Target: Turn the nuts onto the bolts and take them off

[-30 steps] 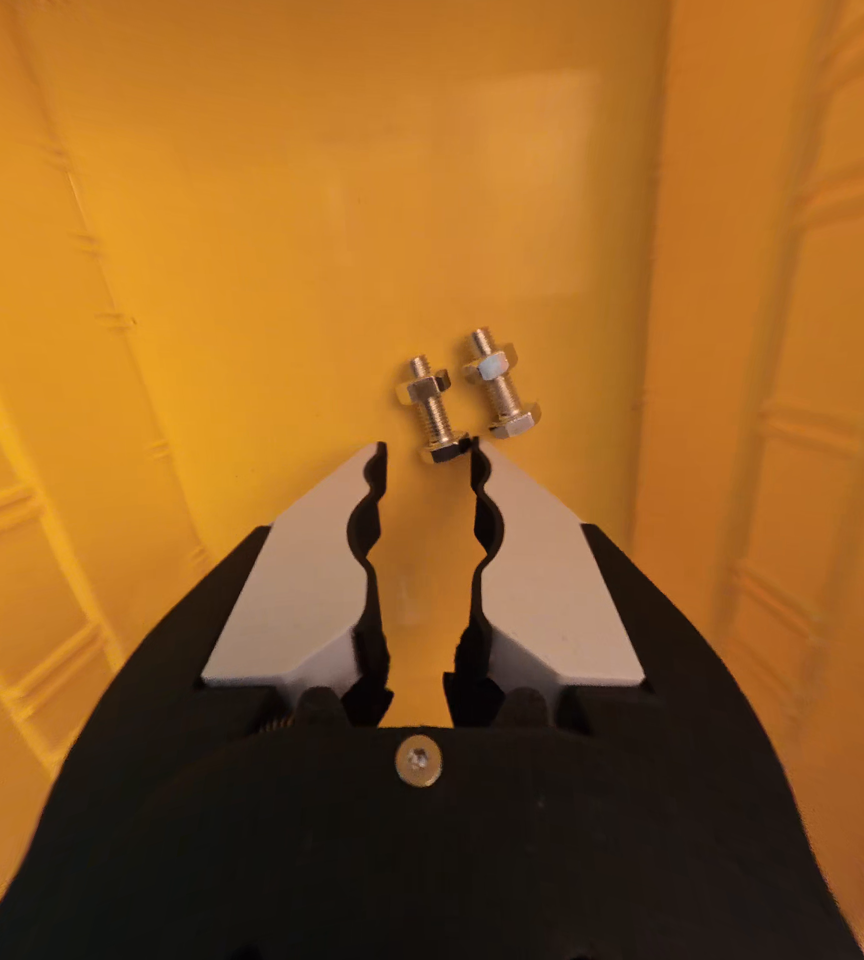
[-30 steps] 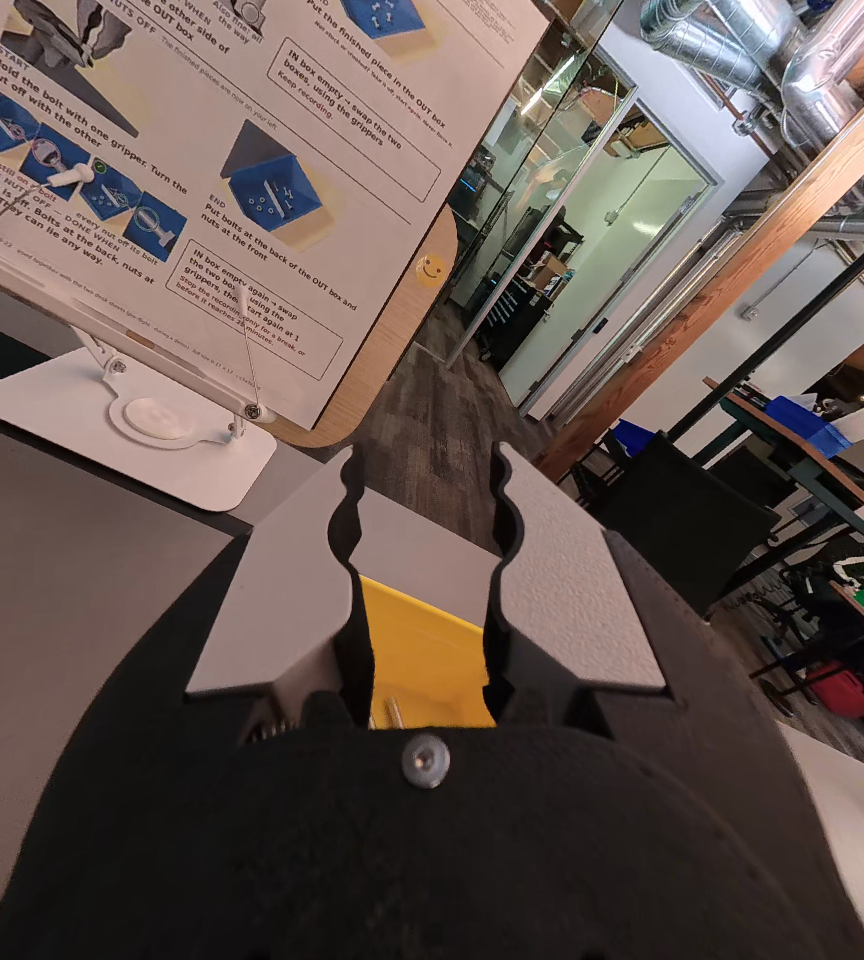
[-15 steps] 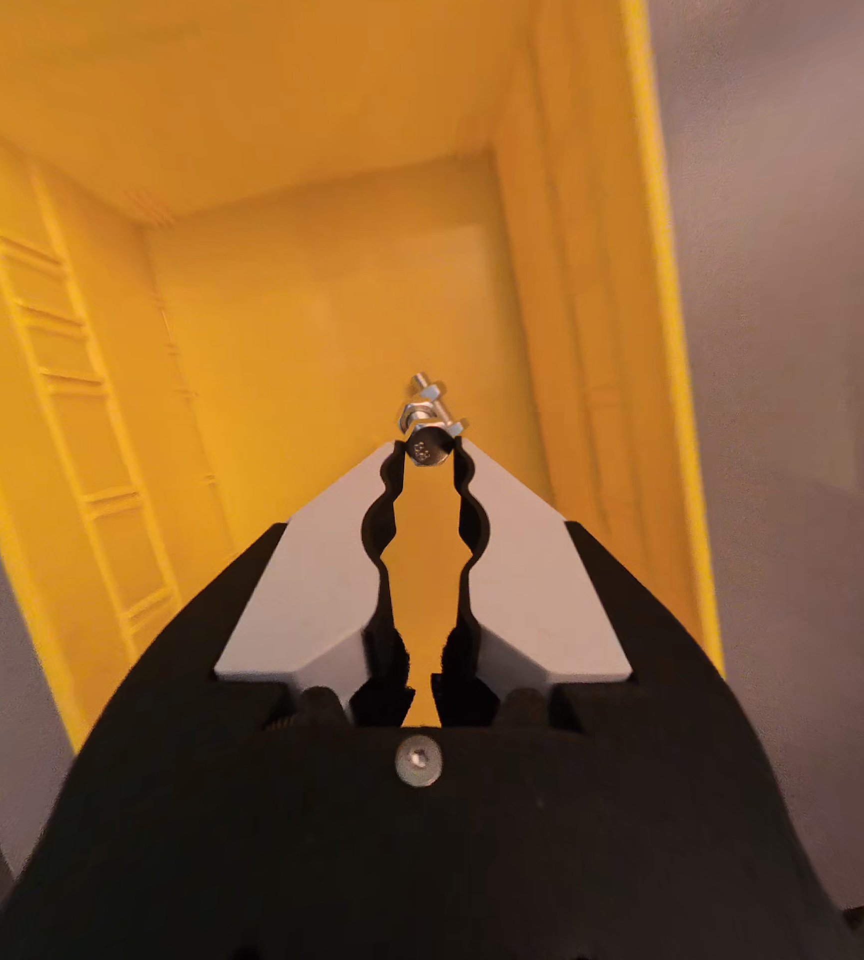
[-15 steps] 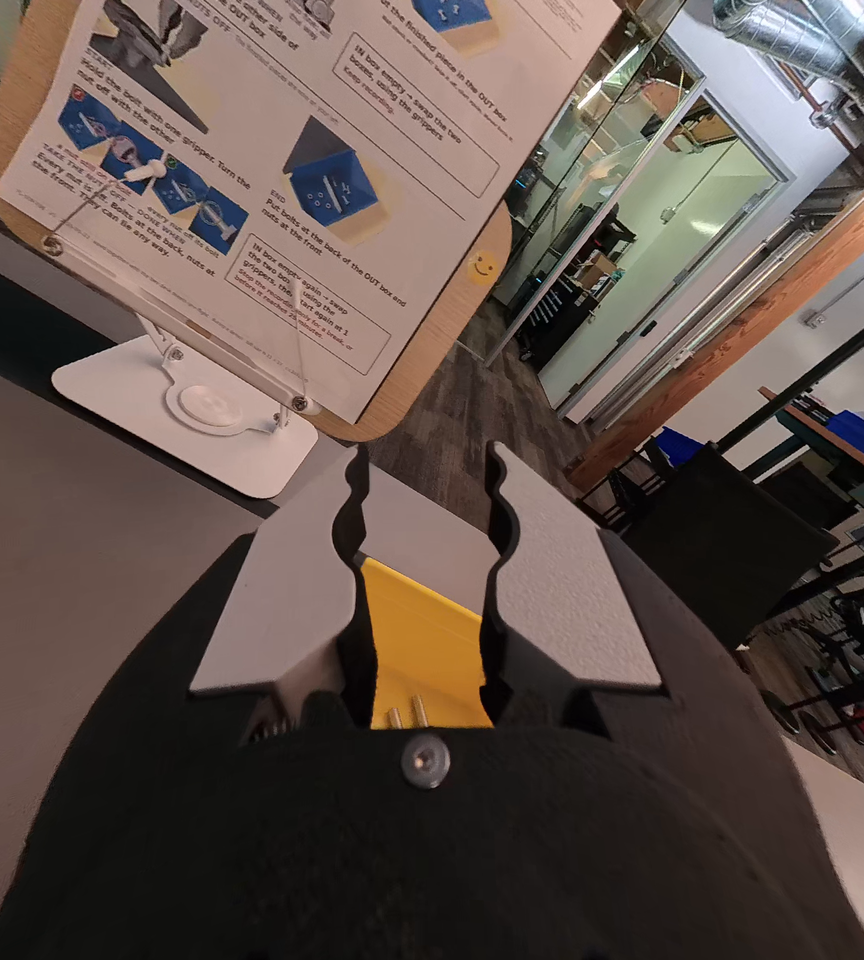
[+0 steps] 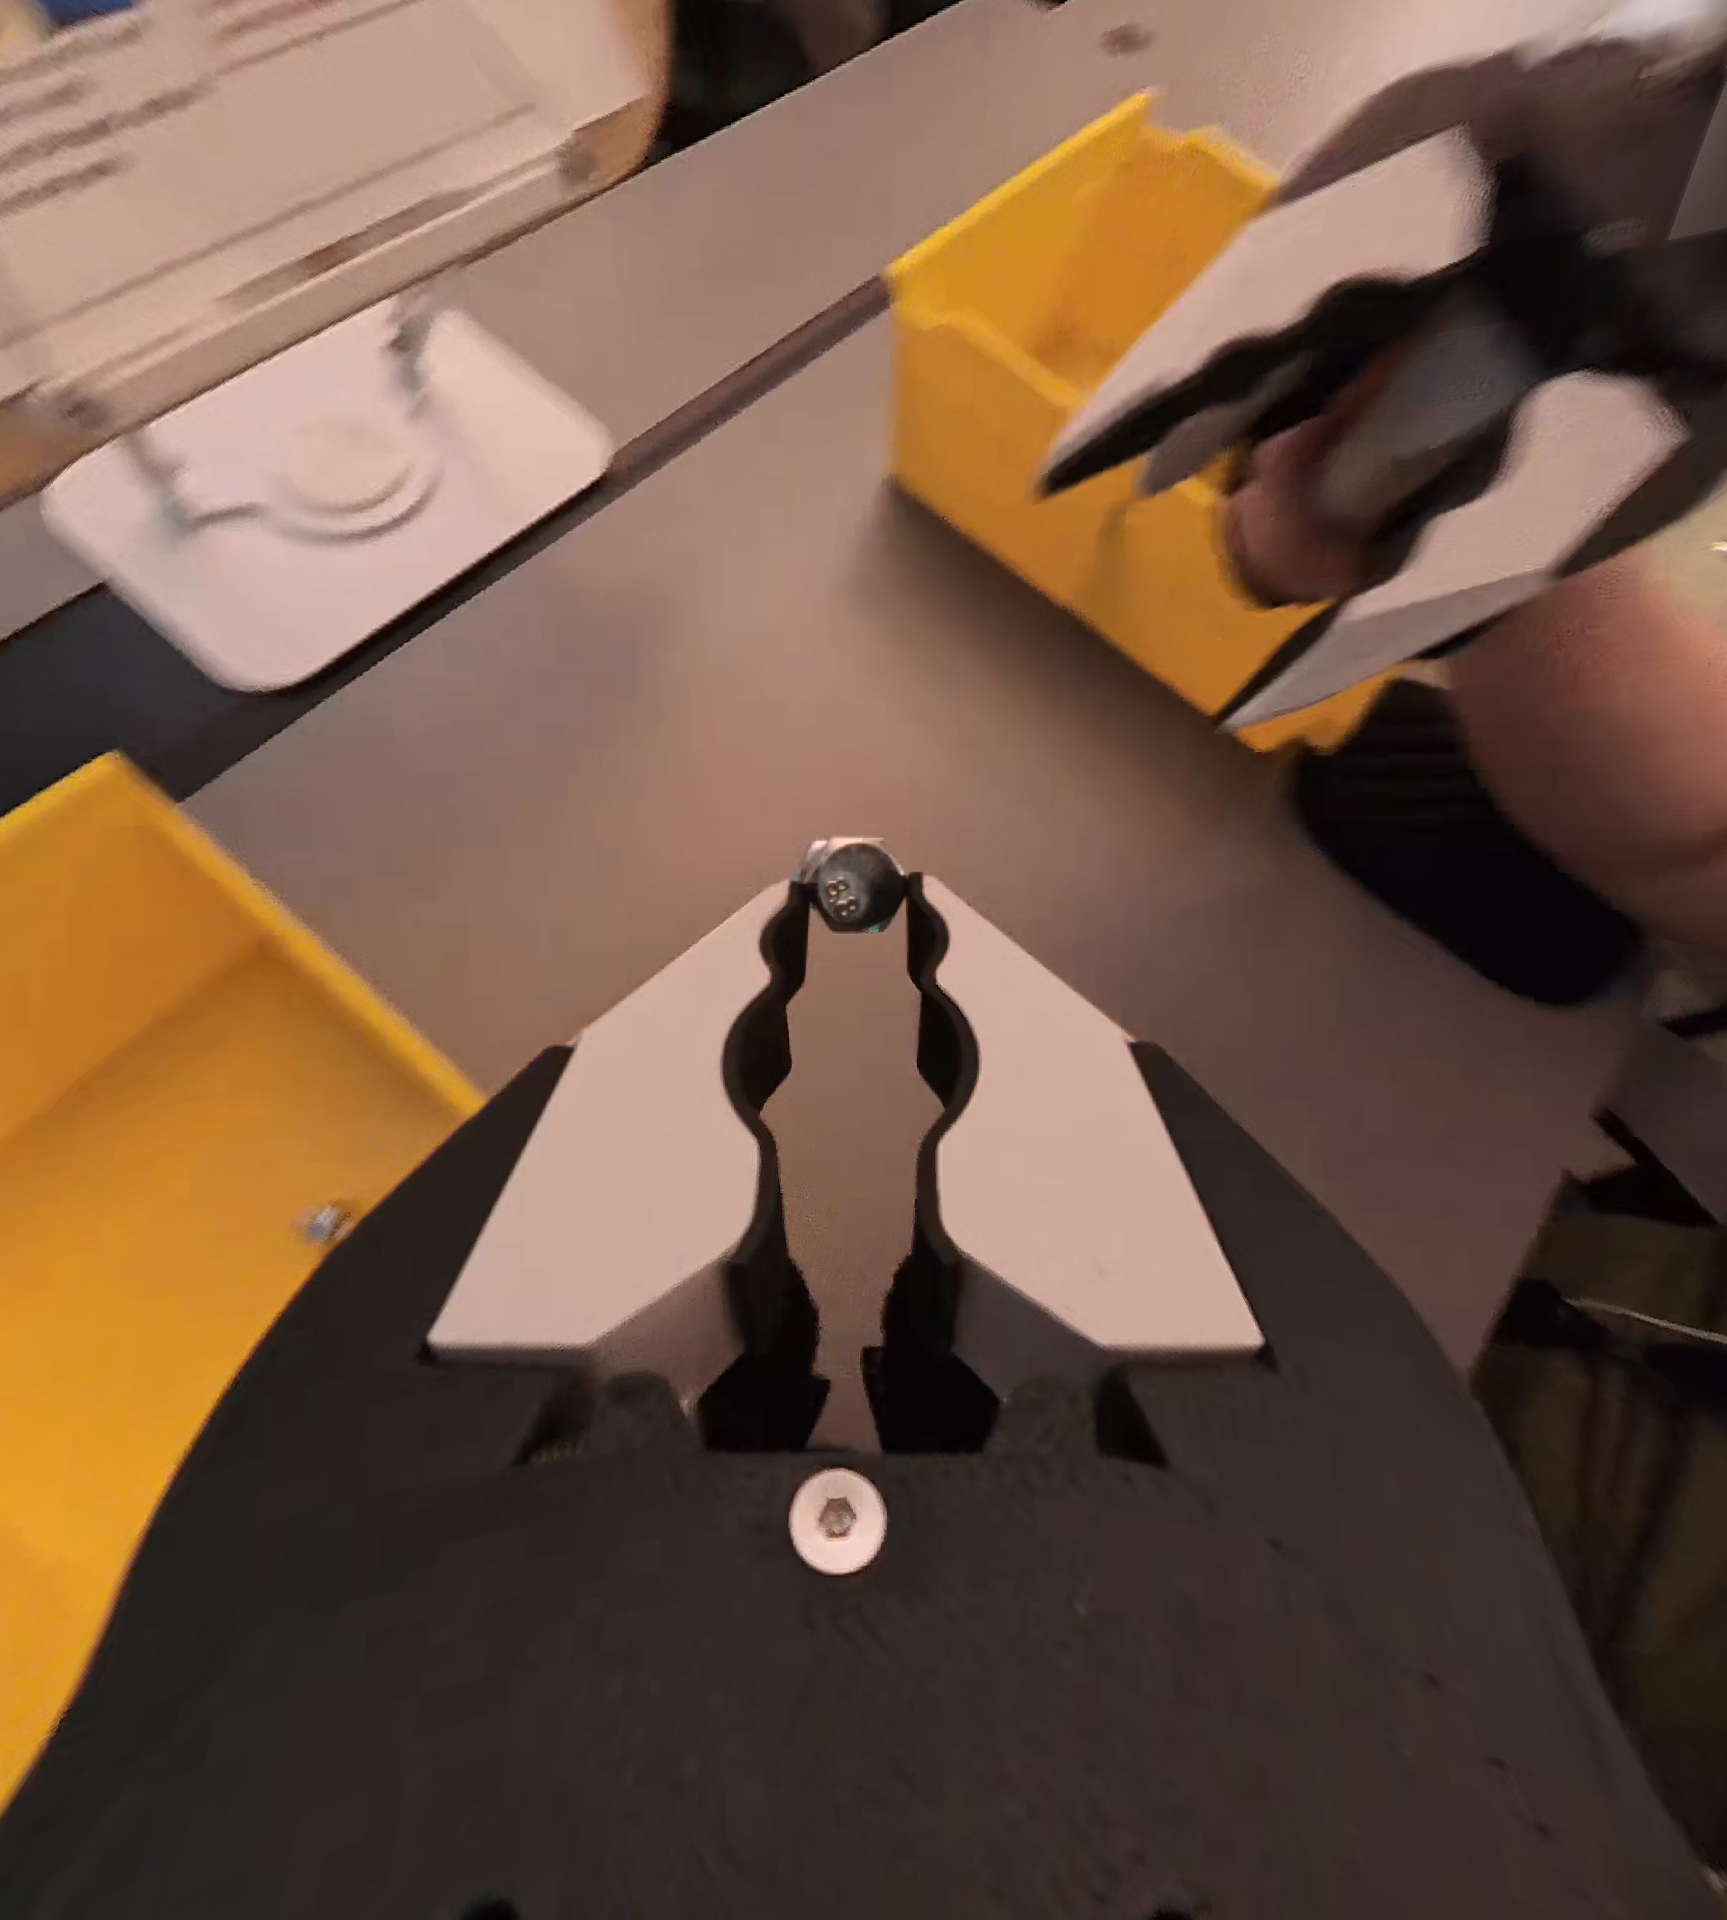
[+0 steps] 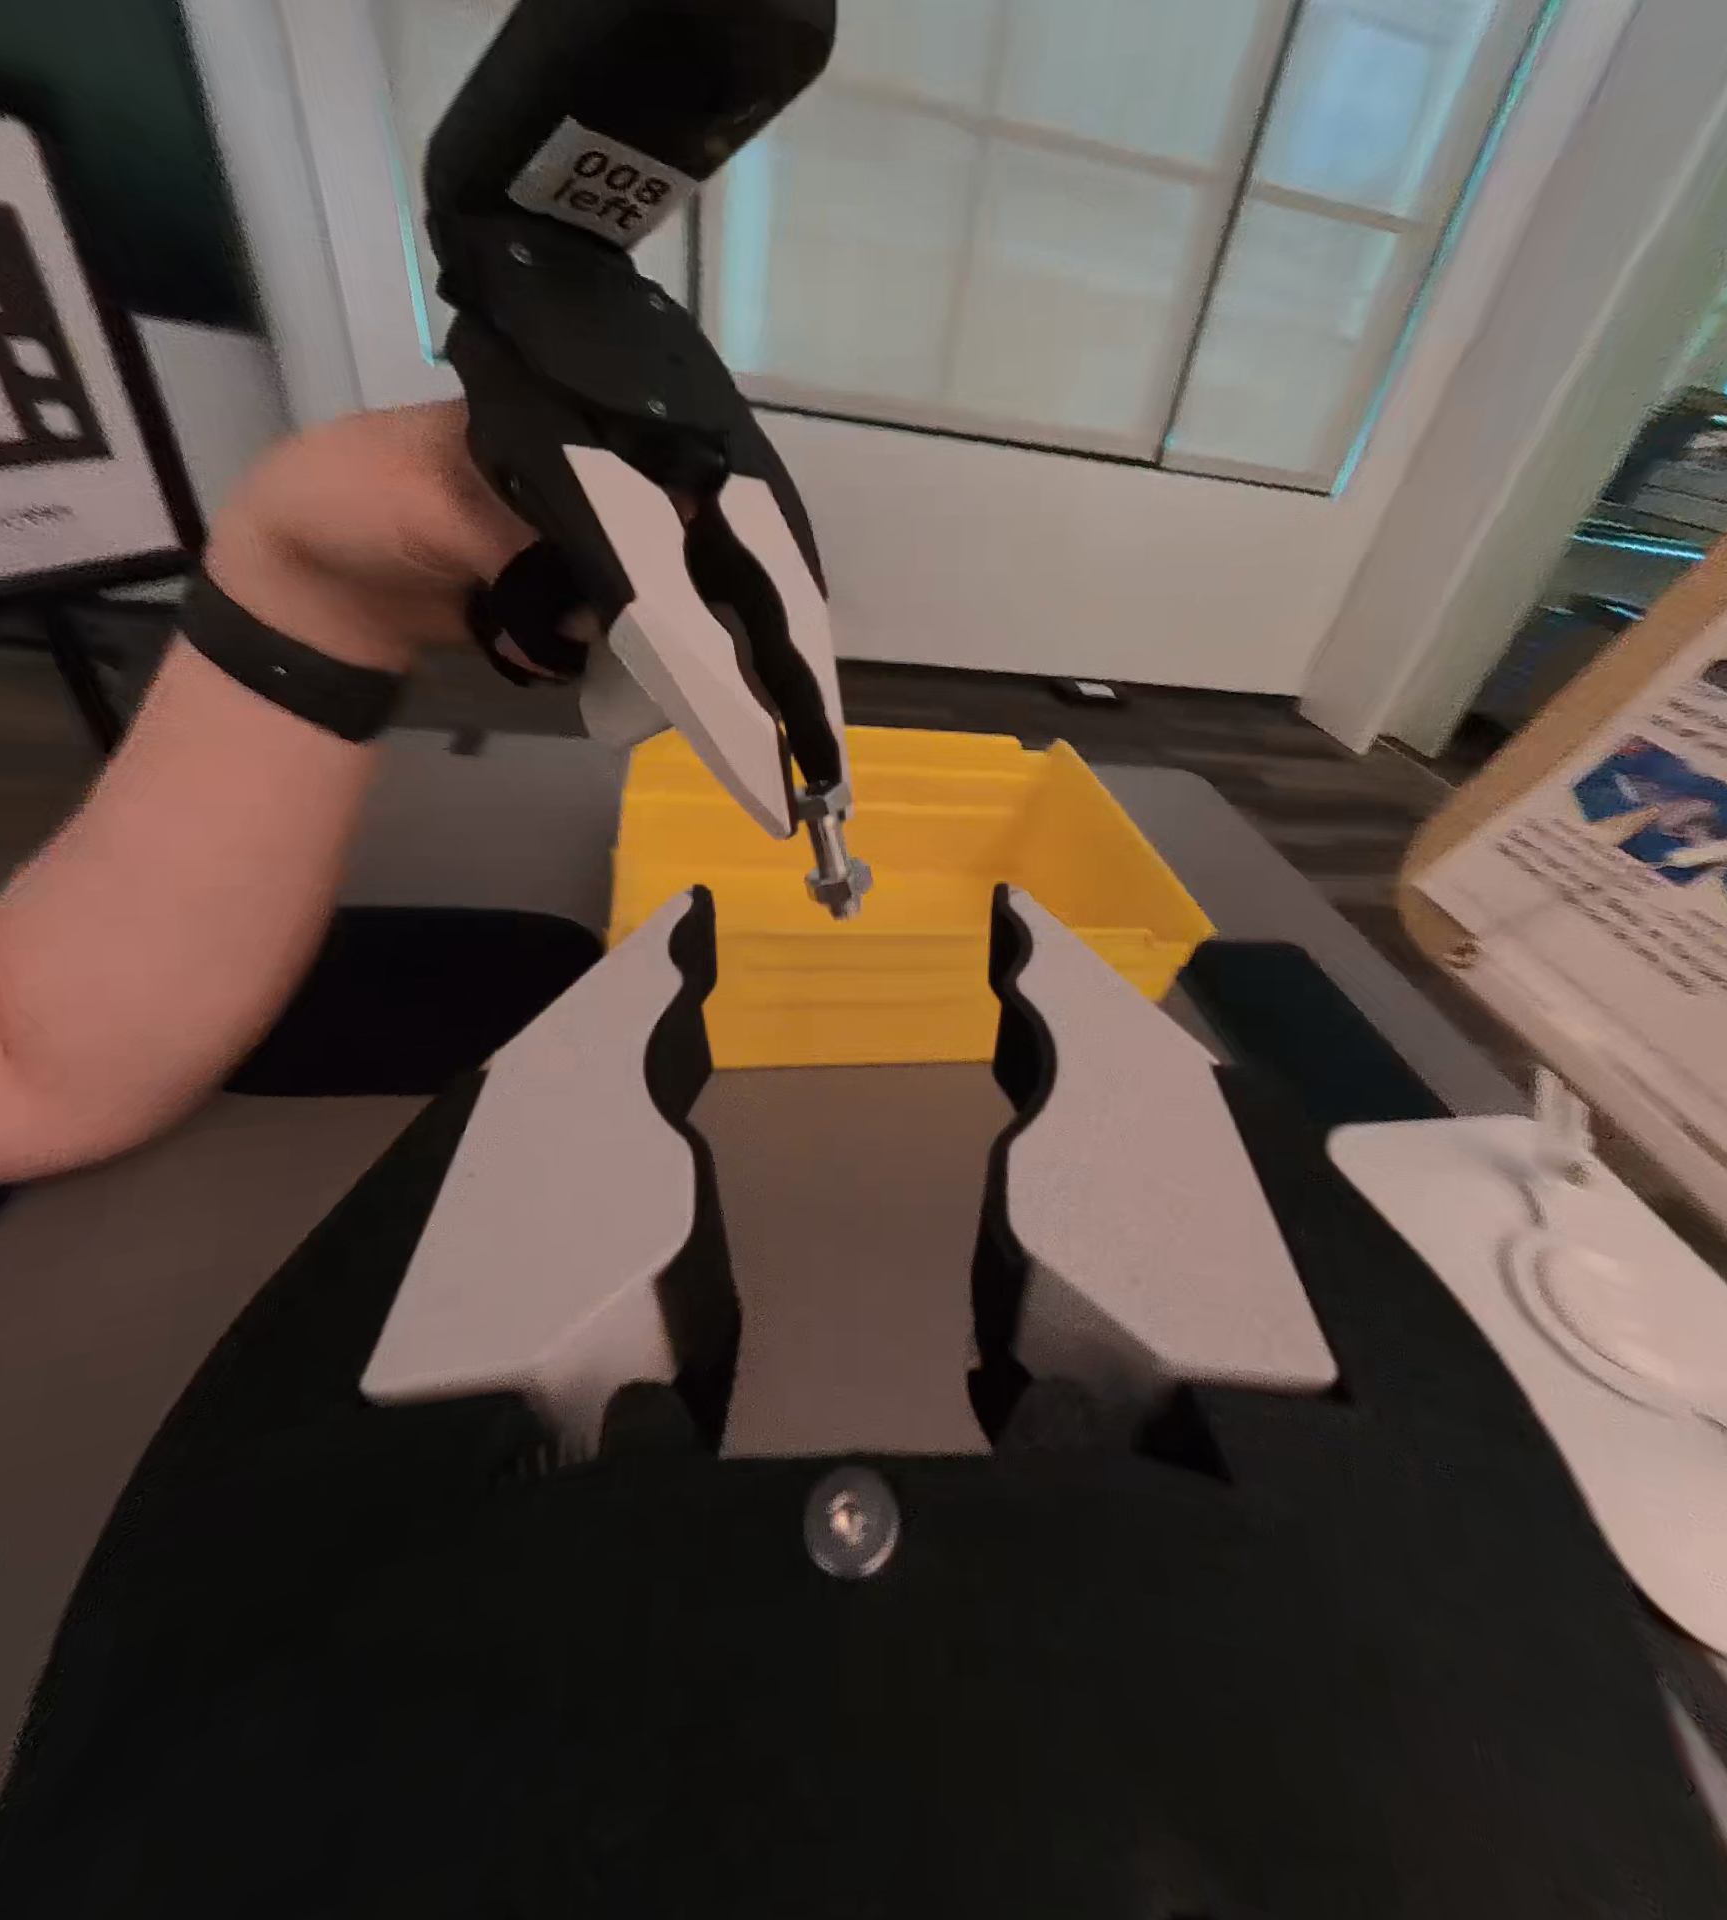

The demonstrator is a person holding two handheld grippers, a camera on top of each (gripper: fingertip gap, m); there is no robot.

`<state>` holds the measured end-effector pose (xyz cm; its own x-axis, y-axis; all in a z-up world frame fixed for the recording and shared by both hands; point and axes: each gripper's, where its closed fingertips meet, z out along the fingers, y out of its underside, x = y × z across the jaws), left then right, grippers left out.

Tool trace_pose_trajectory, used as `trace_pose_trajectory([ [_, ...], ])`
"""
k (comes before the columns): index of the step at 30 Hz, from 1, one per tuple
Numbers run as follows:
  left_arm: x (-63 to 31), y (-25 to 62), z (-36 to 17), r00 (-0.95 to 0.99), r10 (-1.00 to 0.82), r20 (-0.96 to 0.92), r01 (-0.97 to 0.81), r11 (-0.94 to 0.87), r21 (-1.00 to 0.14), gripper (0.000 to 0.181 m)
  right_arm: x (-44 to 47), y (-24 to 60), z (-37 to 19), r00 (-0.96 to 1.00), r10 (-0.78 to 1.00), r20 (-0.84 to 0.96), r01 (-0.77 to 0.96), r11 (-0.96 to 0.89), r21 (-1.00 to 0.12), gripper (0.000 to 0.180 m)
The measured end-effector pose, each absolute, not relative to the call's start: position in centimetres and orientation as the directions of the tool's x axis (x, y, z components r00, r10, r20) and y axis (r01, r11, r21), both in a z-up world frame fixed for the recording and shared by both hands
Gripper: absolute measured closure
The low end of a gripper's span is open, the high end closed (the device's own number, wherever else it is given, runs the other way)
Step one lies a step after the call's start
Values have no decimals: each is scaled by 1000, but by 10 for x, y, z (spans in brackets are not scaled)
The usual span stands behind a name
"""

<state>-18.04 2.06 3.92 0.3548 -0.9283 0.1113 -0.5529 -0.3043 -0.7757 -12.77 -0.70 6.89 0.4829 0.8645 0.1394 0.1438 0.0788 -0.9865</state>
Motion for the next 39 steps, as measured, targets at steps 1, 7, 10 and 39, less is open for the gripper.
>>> trace_pose_trajectory([
  [1,-172,9,45,298,-947,124,-546,-275,-791,163,-132,-9,69,468,875,125,119,78,-990,128],
  [7,-148,-40,71,66,-986,155,-495,-167,-853,163,-146,-24,56,353,916,191,146,148,-978,132],
  [10,-146,-51,77,19,-988,153,-480,-143,-865,164,-151,-34,56,290,944,161,104,136,-985,146],
  [39,-123,-47,66,70,-997,-34,-536,-9,-844,145,-130,-21,54,54,170,984,876,466,-128,164],
])
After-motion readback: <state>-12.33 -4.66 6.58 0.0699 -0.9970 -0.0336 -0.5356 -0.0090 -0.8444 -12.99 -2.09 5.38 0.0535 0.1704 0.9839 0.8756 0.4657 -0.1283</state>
